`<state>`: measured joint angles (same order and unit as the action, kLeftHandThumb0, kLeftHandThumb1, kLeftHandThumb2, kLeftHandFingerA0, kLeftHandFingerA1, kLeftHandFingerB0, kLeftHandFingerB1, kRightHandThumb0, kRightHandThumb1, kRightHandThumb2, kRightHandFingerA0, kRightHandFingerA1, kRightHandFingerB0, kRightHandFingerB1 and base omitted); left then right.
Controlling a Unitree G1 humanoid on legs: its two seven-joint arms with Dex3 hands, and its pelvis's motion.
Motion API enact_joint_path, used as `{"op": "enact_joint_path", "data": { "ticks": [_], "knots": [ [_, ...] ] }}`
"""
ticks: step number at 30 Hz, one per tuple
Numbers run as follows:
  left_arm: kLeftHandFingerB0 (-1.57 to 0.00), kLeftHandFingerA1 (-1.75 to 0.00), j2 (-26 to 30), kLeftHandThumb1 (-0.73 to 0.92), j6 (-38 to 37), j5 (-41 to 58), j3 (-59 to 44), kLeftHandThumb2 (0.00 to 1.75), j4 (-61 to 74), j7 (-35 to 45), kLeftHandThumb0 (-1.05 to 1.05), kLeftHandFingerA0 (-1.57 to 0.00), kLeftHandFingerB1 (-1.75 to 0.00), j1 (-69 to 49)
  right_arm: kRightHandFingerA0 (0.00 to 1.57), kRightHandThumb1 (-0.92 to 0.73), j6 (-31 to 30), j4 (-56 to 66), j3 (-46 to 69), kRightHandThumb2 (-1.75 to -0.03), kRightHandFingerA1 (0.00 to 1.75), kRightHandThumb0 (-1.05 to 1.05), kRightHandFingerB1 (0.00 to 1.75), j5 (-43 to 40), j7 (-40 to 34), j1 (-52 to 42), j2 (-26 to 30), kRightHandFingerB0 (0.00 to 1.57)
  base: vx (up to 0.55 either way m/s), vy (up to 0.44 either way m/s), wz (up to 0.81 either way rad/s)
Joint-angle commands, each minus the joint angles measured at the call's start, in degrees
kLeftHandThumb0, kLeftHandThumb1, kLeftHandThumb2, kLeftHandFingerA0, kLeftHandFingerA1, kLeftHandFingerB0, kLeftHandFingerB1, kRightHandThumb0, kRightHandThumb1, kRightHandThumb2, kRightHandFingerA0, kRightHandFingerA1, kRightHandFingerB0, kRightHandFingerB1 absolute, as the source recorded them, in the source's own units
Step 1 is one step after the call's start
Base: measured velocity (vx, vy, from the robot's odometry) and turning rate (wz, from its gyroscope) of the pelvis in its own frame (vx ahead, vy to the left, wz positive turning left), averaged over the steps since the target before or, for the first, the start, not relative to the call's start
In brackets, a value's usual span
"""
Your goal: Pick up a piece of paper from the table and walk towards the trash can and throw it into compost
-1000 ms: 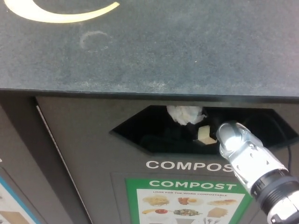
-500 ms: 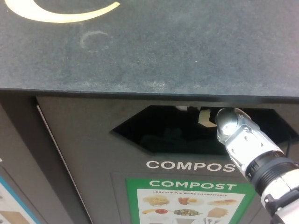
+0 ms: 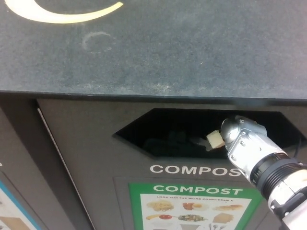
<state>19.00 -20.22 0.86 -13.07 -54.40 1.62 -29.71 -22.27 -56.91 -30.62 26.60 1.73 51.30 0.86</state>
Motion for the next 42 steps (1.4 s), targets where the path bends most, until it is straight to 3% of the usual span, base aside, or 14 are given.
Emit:
{"op": "enact_joint_path", "data": {
  "ticks": [1,7,11,12,16,17,19,24,30,31,34,35,38,42],
  "knots": [
    [-0.84,-0.96,0.7,0.68,-1.3,-0.6,0.1,0.76,-0.2,-0.7,-0.09,-0.93,-0.84,-0.2,0.0,-0.7,-3.0,2.1,0.0,-0.63,0.0,-1.05,0.02,0.6,6.1,-1.2,1.3,0.0,0.0,0.0,0.0],
    [-0.81,-0.97,0.7,0.7,-0.7,0.2,-0.3,0.74,0.1,0.5,-0.09,-0.87,-0.85,-0.8,0.0,-0.91,-2.2,6.7,0.0,-0.69,0.0,-1.05,0.0,0.1,6.9,-5.7,0.8,0.0,0.0,0.0,0.0],
    [-0.83,-0.97,0.7,0.7,-0.9,0.0,-0.1,0.76,-0.6,0.7,-0.08,-0.9,-0.86,-0.4,0.0,-0.92,-3.0,9.5,-0.1,-0.74,0.0,-1.05,0.0,0.5,7.0,-7.9,0.6,0.0,0.0,0.0,0.0],
    [-0.84,-0.97,0.7,0.7,-1.2,-0.2,0.1,0.76,-1.4,0.6,-0.09,-0.92,-0.86,0.0,0.0,-0.92,-2.9,10.6,-0.3,-0.83,0.0,-1.05,0.0,0.8,6.5,-9.0,0.4,0.0,0.0,0.0,0.0],
    [-0.82,-1.0,0.8,0.7,-1.5,-0.5,0.3,0.77,-0.6,0.4,-0.1,-0.91,-0.85,-0.5,0.0,-0.92,-3.1,13.4,0.9,-0.9,0.0,-1.05,0.0,0.0,5.1,-11.6,-0.6,0.0,0.0,0.0,0.0],
    [-0.81,-1.02,0.9,0.7,-0.2,-0.3,0.1,0.76,0.5,0.2,-0.11,-0.91,-0.85,-0.6,0.0,-0.92,-5.5,17.4,1.9,-1.01,0.0,-1.02,0.0,-0.5,3.6,-13.9,-2.6,0.0,0.0,0.0,0.0],
    [-0.78,-0.96,0.9,0.72,0.2,-0.2,0.1,0.7,0.3,0.2,-0.11,-0.88,-0.81,-0.4,0.0,-0.92,-6.2,19.0,2.0,-1.01,0.0,-1.03,0.0,-0.1,3.7,-14.8,-2.8,0.0,0.0,0.0,0.0],
    [-0.83,-0.99,0.9,0.66,-1.8,-0.6,0.3,0.75,-1.3,0.0,-0.11,-0.94,-0.84,0.1,0.0,-0.92,-8.3,25.9,0.2,-1.03,0.0,-1.04,0.0,2.5,3.4,-20.6,-2.6,0.0,0.0,0.0,0.0],
    [-0.81,-0.94,1.0,0.68,-1.5,-1.4,1.1,0.72,0.6,-0.8,-0.1,-0.92,-0.79,-1.4,0.0,-0.92,-4.8,41.7,-10.2,-1.05,0.0,-1.04,0.0,11.8,4.3,-28.9,5.1,0.0,0.0,0.0,0.0],
    [-0.84,-0.96,1.0,0.66,-1.6,-1.3,1.1,0.83,-0.3,-0.7,-0.06,-0.93,-0.84,-1.0,0.0,-0.92,-4.5,45.2,-11.8,-1.06,0.0,-1.05,0.0,13.1,5.1,-30.1,7.0,0.0,0.0,0.0,0.0],
    [-0.81,-0.95,1.1,0.66,-2.2,-1.2,1.0,0.77,-0.7,-0.7,-0.09,-0.92,-0.82,-1.3,0.0,-0.91,-3.8,52.6,-15.4,-1.04,0.0,-1.05,0.0,17.5,6.4,-32.0,11.4,0.0,0.0,0.0,0.0],
    [-0.8,-0.94,1.2,0.66,-2.4,-1.4,1.1,0.75,-0.9,-0.8,-0.1,-0.9,-0.81,-1.4,0.0,-0.88,-3.3,56.3,-17.3,-1.33,0.27,-1.05,0.02,20.6,6.7,-32.8,14.0,0.0,0.0,0.0,0.0],
    [-0.8,-0.93,1.4,0.69,-1.9,-1.4,1.1,0.73,-2.0,-0.8,-0.11,-0.9,-0.81,-1.0,0.0,-0.88,-2.6,61.9,-19.9,-1.32,0.25,-1.05,0.02,25.5,7.1,-33.8,18.0,0.0,0.0,0.0,0.0],
    [-0.83,-0.97,1.2,0.67,-3.5,-0.4,0.5,0.78,-4.2,0.4,-0.1,-0.91,-0.85,-0.6,0.0,-0.84,2.0,74.6,-22.5,-1.27,0.2,-1.03,0.03,36.8,7.8,-37.1,28.3,0.03,0.0,0.0,0.0]
  ]
}}
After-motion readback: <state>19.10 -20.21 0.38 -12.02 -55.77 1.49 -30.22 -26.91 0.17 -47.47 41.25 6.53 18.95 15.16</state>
